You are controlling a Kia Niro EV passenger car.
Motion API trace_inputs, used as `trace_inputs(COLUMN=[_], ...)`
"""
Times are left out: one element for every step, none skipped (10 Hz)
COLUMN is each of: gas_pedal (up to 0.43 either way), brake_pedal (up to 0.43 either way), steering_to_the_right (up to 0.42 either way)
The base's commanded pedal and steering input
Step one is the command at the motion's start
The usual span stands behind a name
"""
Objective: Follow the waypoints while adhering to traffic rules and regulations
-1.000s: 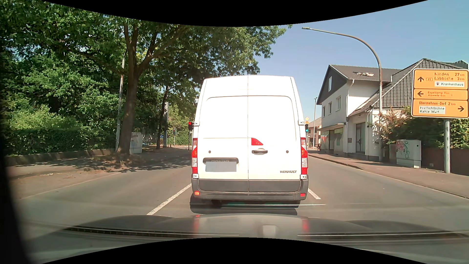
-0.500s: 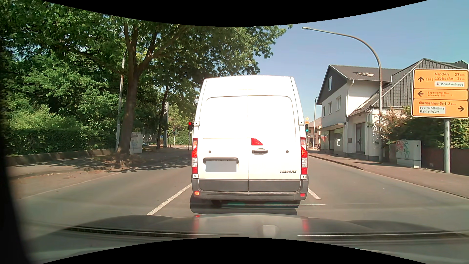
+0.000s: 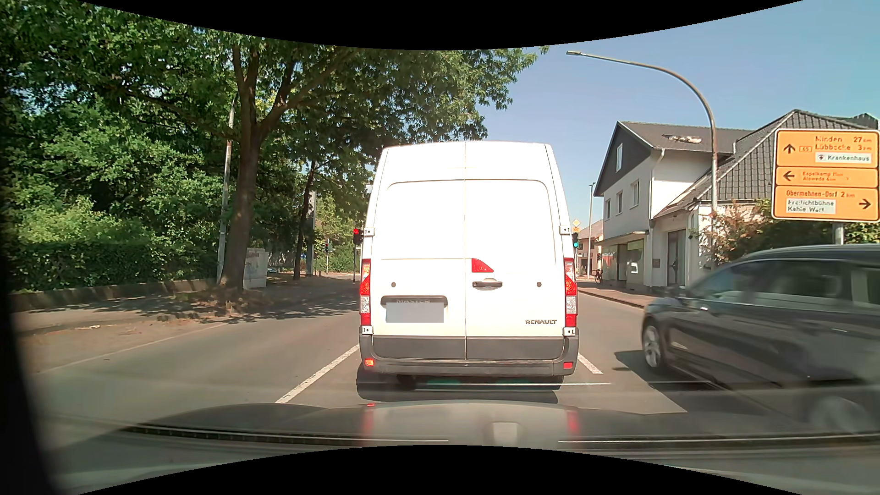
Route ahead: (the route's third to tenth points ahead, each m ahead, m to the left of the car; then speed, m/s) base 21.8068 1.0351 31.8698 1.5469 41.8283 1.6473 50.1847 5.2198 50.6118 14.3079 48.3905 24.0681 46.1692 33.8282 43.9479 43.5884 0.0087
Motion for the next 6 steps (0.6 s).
trace_inputs(gas_pedal=[0.0, 0.0, 0.0, 0.0, 0.0, 0.0], brake_pedal=[0.006, 0.006, 0.006, 0.006, 0.006, 0.006], steering_to_the_right=[0.001, 0.0, 0.001, 0.001, 0.0, 0.001])
